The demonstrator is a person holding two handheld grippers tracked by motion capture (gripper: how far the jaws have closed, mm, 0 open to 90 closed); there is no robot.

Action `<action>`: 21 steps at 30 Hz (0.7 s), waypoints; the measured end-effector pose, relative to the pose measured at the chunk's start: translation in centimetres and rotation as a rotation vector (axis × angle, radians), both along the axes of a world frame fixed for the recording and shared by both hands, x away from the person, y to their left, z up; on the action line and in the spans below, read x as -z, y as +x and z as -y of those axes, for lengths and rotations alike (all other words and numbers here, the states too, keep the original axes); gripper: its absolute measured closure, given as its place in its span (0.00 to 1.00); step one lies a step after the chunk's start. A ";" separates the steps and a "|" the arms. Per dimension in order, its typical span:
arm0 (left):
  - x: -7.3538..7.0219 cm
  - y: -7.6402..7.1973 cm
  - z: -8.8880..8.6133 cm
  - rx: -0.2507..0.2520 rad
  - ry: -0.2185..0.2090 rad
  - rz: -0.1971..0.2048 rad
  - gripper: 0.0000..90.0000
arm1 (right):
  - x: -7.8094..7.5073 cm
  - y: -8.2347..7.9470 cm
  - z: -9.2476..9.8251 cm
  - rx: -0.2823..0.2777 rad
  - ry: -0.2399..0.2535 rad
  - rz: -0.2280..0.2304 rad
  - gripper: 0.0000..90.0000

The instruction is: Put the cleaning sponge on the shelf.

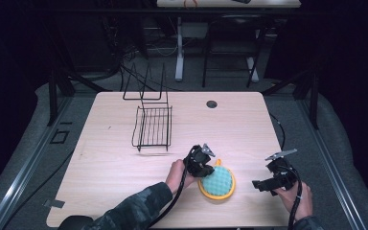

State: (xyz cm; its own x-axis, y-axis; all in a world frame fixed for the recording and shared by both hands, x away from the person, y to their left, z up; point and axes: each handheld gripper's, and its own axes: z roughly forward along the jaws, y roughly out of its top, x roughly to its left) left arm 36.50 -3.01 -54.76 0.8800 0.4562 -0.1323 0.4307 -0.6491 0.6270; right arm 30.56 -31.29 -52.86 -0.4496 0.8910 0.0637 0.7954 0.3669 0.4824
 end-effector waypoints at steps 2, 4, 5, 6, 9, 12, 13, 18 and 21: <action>-0.1 -0.1 -0.2 -0.001 -0.018 0.006 0.97 | 0.0 0.0 0.0 -0.001 0.000 0.001 0.04; -0.4 -0.1 -0.4 -0.002 -0.039 0.014 0.97 | 0.1 0.1 0.0 -0.002 0.004 -0.004 0.04; -0.7 -0.2 -0.5 0.003 -0.042 0.018 0.97 | 0.1 0.1 0.0 -0.002 0.005 -0.005 0.04; -1.0 -0.3 -0.6 -0.002 -0.058 0.024 0.97 | 0.1 0.1 0.1 -0.003 0.004 -0.005 0.04; -2.1 -0.6 -0.9 0.002 -0.073 0.044 0.98 | -0.1 0.0 0.1 0.000 -0.001 -0.006 0.04; -3.2 -0.7 -1.4 0.021 -0.102 0.047 0.98 | 0.0 0.1 0.2 -0.002 0.001 -0.011 0.04; -3.6 -0.8 -1.6 0.012 -0.114 0.055 0.98 | 0.1 0.1 0.2 -0.002 0.003 -0.009 0.04; -5.1 -1.2 -3.4 -0.006 -0.152 0.071 0.98 | 0.0 0.0 0.2 -0.002 0.003 -0.001 0.04; -5.7 -1.1 -4.8 -0.009 -0.178 0.070 0.98 | -0.1 0.0 0.2 0.001 0.001 -0.001 0.04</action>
